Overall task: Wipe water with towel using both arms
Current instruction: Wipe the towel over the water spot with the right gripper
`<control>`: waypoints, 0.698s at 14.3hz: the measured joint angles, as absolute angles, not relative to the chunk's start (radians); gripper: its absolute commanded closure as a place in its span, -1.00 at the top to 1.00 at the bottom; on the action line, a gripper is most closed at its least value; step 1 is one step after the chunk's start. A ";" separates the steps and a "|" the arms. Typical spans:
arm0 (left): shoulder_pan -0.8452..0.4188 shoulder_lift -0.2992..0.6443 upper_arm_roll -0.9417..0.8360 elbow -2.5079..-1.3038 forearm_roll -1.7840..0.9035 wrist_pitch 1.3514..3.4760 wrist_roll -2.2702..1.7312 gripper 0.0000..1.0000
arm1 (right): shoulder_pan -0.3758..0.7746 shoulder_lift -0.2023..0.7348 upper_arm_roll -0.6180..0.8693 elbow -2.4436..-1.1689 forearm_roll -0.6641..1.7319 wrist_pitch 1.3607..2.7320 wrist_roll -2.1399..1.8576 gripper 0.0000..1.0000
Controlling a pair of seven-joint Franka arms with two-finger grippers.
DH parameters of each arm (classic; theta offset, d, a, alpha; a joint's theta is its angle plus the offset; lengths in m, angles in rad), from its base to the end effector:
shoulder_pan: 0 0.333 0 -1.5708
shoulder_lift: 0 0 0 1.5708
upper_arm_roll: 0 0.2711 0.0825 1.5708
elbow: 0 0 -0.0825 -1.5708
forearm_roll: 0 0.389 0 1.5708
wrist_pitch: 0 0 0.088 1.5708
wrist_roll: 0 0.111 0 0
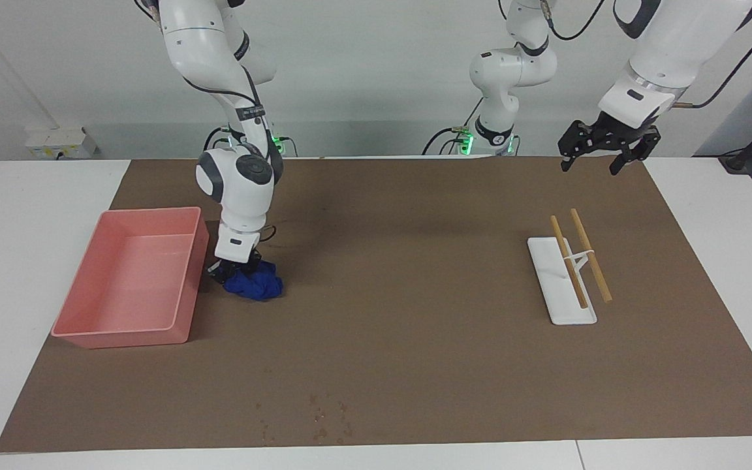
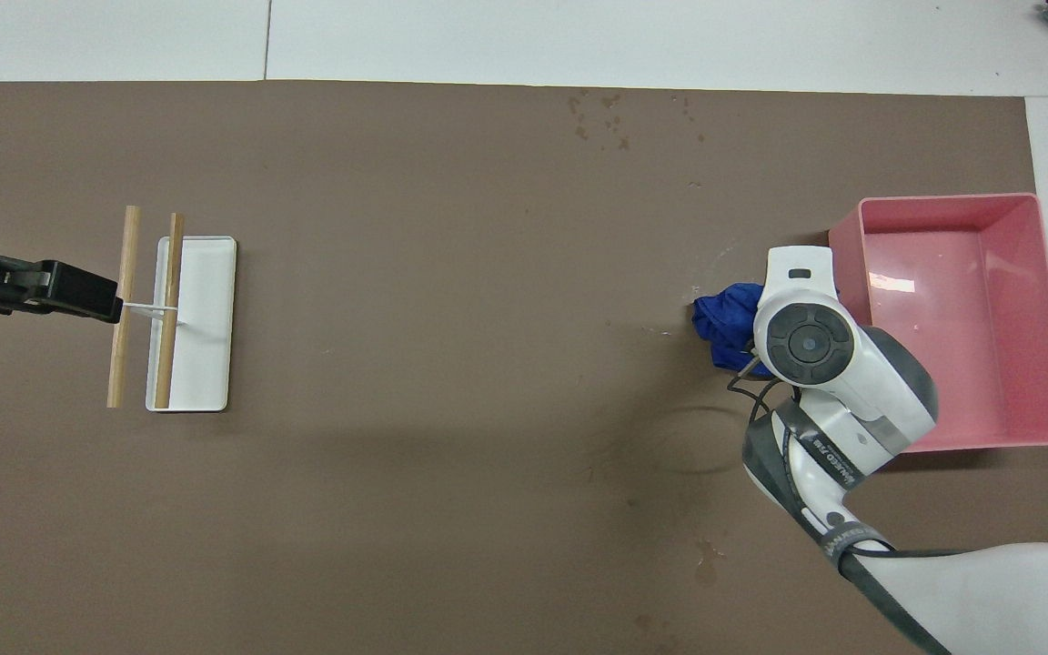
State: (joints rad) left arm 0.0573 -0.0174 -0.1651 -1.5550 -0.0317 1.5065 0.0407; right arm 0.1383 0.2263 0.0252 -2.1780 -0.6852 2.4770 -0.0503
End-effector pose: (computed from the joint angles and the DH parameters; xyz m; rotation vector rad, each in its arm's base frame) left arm 0.5447 -0.0634 0.5871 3.1047 -0.2332 -0.0503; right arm 0.5519 0.0917 0.2418 2.5258 0.9872 0.1305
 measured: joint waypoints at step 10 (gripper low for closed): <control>0.057 -0.017 -0.165 -1.555 -0.032 1.506 0.041 1.00 | 0.203 0.234 0.040 -2.147 0.102 2.513 0.025 -1.00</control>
State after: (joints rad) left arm 0.0573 -0.0174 -0.1651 -1.5551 -0.0317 1.5065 0.0407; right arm 0.2033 0.2335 0.0403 -2.1472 0.1016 2.5134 0.0246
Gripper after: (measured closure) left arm 0.000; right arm 0.877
